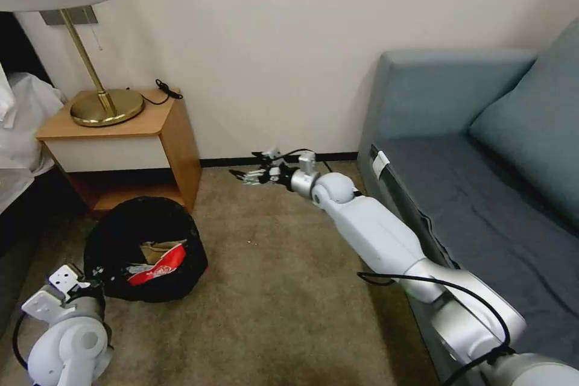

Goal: Pick up the trash bin, then pick up the garbage on the floor and place it into the trash bin.

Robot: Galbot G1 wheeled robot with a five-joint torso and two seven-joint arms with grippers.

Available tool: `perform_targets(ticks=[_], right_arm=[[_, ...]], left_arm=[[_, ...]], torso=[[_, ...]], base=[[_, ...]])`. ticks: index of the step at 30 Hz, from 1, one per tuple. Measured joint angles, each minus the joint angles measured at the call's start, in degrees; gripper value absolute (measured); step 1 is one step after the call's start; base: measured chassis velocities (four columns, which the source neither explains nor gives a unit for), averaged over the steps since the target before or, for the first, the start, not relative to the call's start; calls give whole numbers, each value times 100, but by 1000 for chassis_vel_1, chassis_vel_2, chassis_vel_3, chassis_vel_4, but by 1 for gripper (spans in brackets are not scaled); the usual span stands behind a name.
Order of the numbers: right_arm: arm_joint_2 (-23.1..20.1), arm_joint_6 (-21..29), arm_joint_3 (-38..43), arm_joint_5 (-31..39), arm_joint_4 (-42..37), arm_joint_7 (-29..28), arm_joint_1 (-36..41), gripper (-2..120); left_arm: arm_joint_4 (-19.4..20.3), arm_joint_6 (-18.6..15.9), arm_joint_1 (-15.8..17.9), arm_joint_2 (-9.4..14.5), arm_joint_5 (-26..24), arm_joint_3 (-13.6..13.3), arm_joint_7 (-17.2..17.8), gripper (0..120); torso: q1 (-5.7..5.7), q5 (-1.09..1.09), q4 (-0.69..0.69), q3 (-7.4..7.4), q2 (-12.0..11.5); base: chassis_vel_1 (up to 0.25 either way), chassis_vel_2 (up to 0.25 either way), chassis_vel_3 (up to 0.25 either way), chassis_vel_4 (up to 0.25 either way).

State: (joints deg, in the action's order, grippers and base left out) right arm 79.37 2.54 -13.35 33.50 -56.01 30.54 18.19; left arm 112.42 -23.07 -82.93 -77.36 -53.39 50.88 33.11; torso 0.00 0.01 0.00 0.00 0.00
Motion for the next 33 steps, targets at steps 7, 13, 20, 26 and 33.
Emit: perform_targets(ticks=[7,13,20,26,33], right_arm=[[26,-5,24,-29,14,34,61,100],[43,-15,-10,-57,17,61,120,100],[54,-16,8,-33,17,9,179,100],[70,-120,91,-51,30,-242,216,100],[99,22,475,637,-78,-1013,445,100]], left_arm=[[-76,-343,39,6,-102,-12,294,2],[-126,-411,50,24,-52,-26,301,16],[-57,-749,-116,86,1148,83,-82,44],[40,-598,-219,110,2366,216,-482,62],[234,506,-433,228,3812,289,-1392,88]], torso=[[0,-1,1,0,0],[0,0,1,0,0],[0,-1,1,0,0],[0,-1,1,0,0],[0,-1,2,0,0]], base=[[0,0,0,0],[0,0,0,0],[0,0,0,0],[0,0,0,0],[0,0,0,0]])
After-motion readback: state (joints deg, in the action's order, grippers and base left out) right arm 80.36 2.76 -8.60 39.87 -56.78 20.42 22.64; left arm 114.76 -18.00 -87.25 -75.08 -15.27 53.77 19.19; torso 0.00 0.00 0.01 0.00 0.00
